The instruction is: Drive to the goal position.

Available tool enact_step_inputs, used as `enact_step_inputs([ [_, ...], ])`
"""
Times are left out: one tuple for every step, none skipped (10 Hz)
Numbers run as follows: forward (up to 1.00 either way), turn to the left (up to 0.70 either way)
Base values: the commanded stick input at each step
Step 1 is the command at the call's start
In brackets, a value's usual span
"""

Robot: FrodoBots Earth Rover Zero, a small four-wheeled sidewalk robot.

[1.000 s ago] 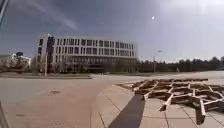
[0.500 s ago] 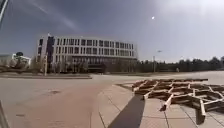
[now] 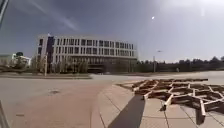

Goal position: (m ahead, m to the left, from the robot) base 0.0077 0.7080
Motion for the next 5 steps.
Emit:
enact_step_inputs([
  [0.05, 0.0],
  [0.05, 0.0],
  [0.05, 0.0],
  [0.05, 0.0],
  [0.05, 0.0],
])
